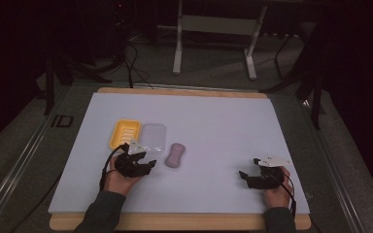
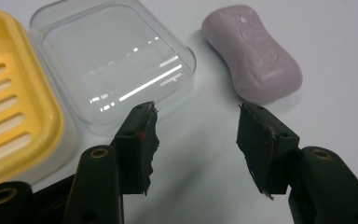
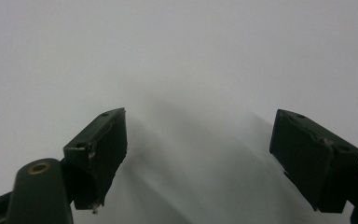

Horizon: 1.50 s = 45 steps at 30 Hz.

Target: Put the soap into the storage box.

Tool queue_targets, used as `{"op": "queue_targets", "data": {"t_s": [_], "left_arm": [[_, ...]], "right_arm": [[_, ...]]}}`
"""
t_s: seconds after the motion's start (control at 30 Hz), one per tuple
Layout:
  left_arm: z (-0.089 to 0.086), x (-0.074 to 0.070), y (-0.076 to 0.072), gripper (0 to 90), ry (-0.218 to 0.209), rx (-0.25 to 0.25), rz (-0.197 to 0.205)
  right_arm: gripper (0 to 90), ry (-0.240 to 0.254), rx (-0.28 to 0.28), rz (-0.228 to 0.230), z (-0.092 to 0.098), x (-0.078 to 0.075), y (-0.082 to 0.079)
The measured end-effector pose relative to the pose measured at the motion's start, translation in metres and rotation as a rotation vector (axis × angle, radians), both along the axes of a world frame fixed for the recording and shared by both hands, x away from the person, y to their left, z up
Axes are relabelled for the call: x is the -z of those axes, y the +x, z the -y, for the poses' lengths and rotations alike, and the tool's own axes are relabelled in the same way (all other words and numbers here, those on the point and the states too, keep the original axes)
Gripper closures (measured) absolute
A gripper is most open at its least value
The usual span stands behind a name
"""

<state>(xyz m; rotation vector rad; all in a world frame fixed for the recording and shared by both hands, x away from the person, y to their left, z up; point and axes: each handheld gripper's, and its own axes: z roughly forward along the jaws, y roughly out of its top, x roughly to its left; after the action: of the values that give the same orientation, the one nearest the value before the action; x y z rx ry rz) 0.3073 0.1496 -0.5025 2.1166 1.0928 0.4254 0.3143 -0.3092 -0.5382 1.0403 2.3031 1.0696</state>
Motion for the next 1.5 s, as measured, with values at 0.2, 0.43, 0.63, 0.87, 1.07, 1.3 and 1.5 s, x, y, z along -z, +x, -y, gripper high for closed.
{"op": "queue_targets", "data": {"t_s": [0.2, 0.43, 0.63, 0.87, 1.07, 1.3, 1.5], "left_arm": [[0.009, -0.015, 0.010, 46.1, 0.033, 0.021, -0.047], [0.018, -0.026, 0.019, 44.6, 0.031, 0.036, -0.058], [0.026, -0.032, 0.024, 42.2, 0.035, 0.047, -0.058], [0.033, -0.036, 0.031, 40.0, 0.060, 0.053, -0.078], [0.040, -0.036, 0.037, 38.0, 0.065, 0.055, -0.100], [0.049, -0.034, 0.043, 37.0, 0.073, 0.067, -0.119], [0.055, -0.033, 0.047, 34.8, 0.098, 0.072, -0.132]], "right_arm": [[18.5, 0.015, -0.002, 0.012, 0.002, -0.001, -0.001], [18.4, 0.019, 0.000, 0.012, 0.002, -0.001, -0.002], [18.5, 0.022, -0.001, 0.015, 0.002, -0.001, -0.002], [18.5, 0.019, -0.003, 0.016, 0.002, -0.001, -0.002], [18.4, 0.022, -0.003, 0.018, 0.002, -0.001, -0.002], [18.4, 0.025, -0.004, 0.020, 0.002, -0.001, -0.003], [18.4, 0.025, -0.004, 0.020, 0.002, -0.001, -0.003]]}}
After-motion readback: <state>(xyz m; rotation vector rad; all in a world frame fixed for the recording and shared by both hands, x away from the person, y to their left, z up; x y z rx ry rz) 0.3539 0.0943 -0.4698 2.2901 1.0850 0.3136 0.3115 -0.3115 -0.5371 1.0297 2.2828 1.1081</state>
